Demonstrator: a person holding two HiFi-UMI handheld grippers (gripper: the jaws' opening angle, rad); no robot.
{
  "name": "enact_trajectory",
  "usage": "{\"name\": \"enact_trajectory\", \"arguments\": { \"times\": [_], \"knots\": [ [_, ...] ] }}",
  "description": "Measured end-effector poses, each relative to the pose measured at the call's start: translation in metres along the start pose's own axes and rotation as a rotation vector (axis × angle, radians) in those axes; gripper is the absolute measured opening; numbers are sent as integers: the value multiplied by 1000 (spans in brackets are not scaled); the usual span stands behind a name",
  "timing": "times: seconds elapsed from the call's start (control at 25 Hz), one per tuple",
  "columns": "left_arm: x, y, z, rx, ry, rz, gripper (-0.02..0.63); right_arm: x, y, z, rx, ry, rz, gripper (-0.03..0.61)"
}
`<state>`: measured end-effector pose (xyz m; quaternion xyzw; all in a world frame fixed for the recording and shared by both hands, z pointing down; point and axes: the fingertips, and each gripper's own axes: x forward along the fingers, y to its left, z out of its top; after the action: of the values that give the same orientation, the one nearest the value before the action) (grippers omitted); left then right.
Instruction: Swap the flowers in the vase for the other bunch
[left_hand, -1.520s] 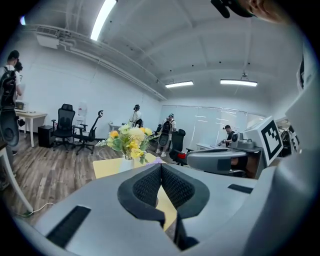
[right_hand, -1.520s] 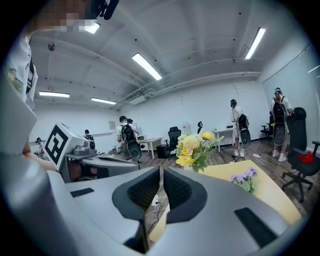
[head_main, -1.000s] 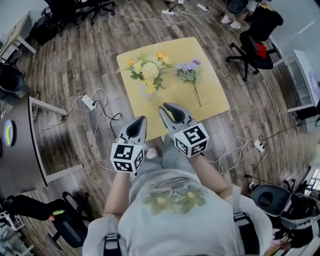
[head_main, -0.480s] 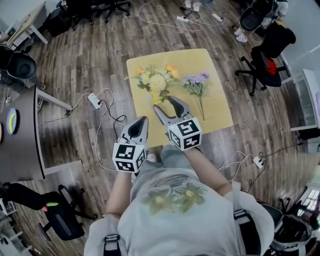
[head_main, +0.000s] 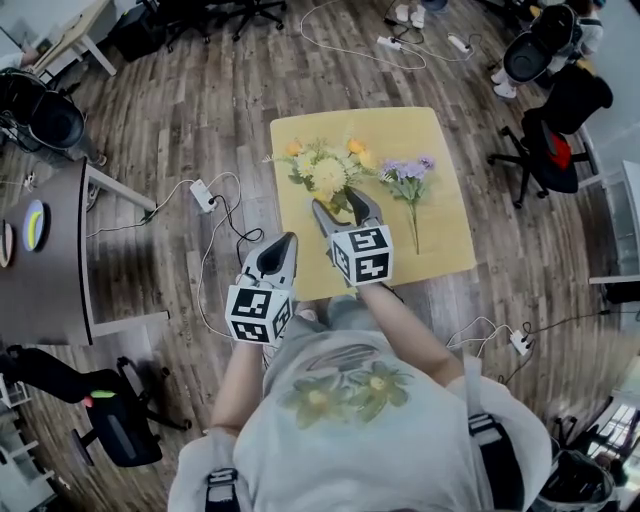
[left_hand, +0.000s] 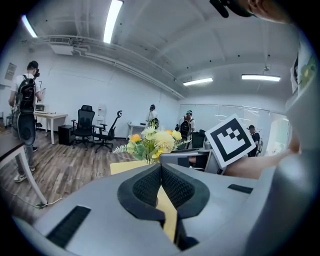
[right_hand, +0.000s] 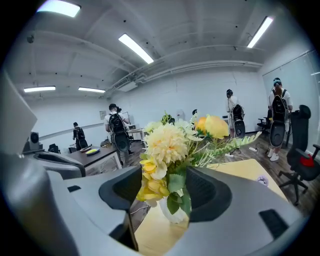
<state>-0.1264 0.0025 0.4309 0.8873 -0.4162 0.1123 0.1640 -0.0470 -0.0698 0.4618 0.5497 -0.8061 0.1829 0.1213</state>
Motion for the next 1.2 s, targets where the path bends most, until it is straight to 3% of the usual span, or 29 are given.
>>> {"name": "enact_trajectory", "arguments": {
  "times": [0.28, 0.36, 0.48, 0.76, 1.2],
  "knots": [
    [15, -2, -4, 5, 19, -5, 18, 20, -5, -11, -56, 72, 22, 242],
    [21, -2, -4, 4, 23, -7, 18, 24, -6, -14, -90, 85, 38, 116],
    [30, -4, -4, 7, 30, -8, 18, 24, -7, -14, -136, 76, 82, 58],
    [40, -2, -4, 6, 45, -6, 18, 17, -6, -11, -208, 27, 160, 51],
    [47, -2, -15, 0, 56, -11, 18, 6, -8, 11, -309, -71, 161, 49]
  ]
}}
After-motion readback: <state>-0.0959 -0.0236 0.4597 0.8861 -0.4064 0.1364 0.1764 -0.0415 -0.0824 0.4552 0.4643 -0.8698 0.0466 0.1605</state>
